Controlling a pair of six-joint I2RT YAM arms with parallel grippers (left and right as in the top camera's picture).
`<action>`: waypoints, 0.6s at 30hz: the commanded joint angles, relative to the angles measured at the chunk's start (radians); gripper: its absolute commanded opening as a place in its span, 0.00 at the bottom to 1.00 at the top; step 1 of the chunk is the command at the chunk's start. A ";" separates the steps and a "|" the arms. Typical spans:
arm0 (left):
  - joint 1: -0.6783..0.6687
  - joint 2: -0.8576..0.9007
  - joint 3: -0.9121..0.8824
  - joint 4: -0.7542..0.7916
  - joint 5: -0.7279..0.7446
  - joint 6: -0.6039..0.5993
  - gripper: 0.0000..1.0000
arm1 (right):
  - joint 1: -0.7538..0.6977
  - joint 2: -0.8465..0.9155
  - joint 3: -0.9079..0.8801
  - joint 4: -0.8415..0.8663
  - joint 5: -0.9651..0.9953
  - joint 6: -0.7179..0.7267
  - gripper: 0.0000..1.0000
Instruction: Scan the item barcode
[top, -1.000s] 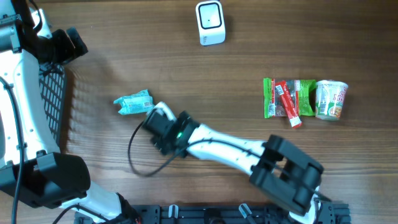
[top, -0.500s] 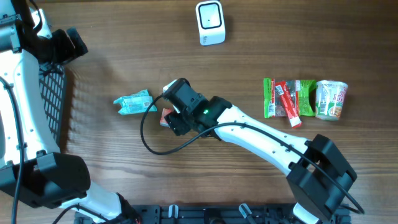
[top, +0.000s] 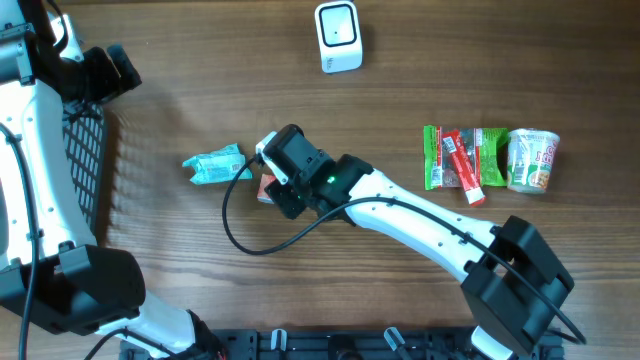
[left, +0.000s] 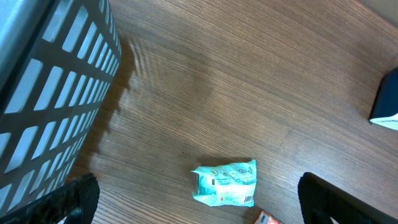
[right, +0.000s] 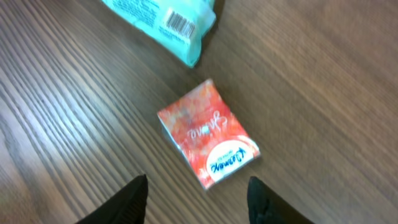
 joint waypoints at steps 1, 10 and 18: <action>0.004 0.000 -0.003 0.001 0.011 0.005 1.00 | 0.011 -0.010 -0.002 0.032 -0.025 -0.021 0.43; 0.005 0.000 -0.003 0.001 0.012 0.005 1.00 | 0.082 0.063 -0.003 0.109 0.063 -0.126 0.34; 0.004 0.000 -0.003 0.001 0.012 0.005 1.00 | 0.063 0.144 -0.003 0.192 0.014 -0.011 0.13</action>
